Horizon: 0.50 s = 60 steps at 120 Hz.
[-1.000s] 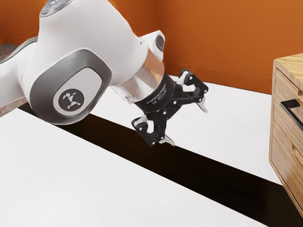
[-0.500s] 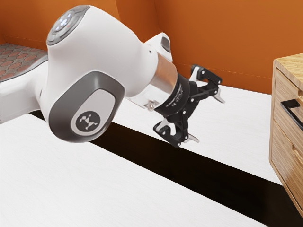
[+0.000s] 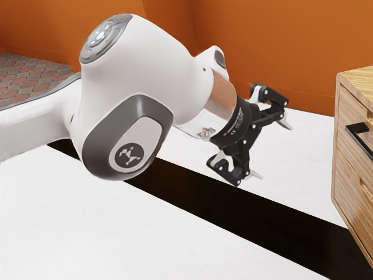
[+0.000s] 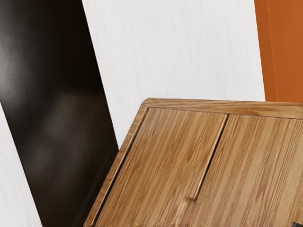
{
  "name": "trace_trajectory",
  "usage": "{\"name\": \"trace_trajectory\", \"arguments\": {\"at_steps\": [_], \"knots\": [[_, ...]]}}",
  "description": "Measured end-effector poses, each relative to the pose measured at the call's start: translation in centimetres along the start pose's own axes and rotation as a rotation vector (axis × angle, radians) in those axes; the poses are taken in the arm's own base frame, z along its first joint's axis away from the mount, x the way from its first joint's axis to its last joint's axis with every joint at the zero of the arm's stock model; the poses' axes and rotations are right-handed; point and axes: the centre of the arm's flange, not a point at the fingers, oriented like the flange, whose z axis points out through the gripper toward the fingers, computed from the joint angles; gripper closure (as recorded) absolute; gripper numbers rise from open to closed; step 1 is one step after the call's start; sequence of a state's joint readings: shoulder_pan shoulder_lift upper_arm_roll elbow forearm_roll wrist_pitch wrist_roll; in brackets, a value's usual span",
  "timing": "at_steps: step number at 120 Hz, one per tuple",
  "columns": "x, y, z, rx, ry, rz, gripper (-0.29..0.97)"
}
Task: Pull the drawer handle with one arm to open the drawer
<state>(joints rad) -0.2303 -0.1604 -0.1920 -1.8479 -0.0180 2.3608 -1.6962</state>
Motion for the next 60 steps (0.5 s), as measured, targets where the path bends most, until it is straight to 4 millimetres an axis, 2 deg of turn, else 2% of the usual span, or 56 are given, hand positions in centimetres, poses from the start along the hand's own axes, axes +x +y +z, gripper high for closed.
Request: {"name": "trace_trajectory", "arguments": {"at_steps": [14, 32, 60], "knots": [[-0.9, 0.0, 0.5, -0.003, -0.011, 0.005, 0.00], [-0.9, 0.1, 1.1, -0.002, -0.012, -0.004, 0.00], [-0.9, 1.3, 1.8, -0.014, -0.017, -0.010, 0.00]]}}
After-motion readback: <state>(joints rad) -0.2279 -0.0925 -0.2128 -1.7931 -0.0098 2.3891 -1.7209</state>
